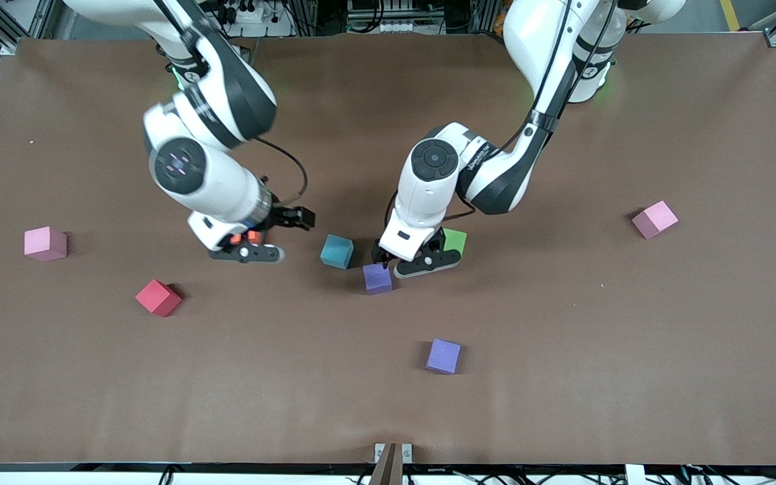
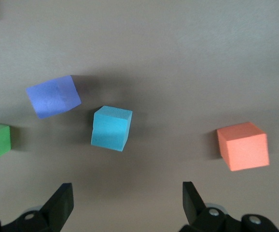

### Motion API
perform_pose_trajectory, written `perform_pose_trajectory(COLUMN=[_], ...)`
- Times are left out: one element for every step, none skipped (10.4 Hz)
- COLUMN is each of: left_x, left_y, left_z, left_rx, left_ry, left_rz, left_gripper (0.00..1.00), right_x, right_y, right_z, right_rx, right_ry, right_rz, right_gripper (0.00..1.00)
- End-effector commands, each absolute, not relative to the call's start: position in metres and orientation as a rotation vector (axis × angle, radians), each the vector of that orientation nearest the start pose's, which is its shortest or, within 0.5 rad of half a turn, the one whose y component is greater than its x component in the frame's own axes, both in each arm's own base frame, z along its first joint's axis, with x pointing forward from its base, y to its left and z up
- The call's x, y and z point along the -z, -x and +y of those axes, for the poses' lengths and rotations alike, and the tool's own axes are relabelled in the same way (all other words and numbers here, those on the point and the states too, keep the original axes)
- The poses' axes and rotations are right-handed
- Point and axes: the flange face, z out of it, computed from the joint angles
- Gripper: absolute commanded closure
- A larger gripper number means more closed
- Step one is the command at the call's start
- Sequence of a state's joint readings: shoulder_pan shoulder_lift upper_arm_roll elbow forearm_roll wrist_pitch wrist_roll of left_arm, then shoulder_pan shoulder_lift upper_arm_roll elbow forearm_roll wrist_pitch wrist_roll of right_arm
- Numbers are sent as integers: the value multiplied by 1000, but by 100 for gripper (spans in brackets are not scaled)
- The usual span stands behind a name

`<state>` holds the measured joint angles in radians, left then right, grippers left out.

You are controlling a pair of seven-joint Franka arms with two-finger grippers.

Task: Arrange blocks into number 1
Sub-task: 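Grasp the green cube with the left gripper while the right gripper grasps the cyan cube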

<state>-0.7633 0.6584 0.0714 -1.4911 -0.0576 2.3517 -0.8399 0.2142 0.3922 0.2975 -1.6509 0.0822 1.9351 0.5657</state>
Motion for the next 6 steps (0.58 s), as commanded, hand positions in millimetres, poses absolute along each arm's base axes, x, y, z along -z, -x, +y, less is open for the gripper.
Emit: perform_pose_trajectory(left_x=[-309, -301, -278, -265, -255, -252], left_y=[-574, -574, -564, -557, -546, -540], left_z=[-454, -448, -440, -432, -424, -416], left_rx=[251, 233, 167, 123, 85, 63], left_ry=[3228, 3211, 3182, 3163, 3129, 3112], left_rz=[25, 130, 161, 178, 260, 302], left_gripper=[0, 0, 0, 0, 0, 0], right_x=[-357, -338, -321, -305, -291, -280], right_y=[-575, -572, -572, -569, -566, -564], right_z=[313, 325, 333, 341, 349, 356], right_rx=[-254, -250, -257, -269, -278, -282], right_ry=[2994, 2983, 2975, 2972, 2971, 2969], right_rz=[269, 323, 359, 360, 349, 338], right_gripper=[0, 0, 0, 0, 0, 0])
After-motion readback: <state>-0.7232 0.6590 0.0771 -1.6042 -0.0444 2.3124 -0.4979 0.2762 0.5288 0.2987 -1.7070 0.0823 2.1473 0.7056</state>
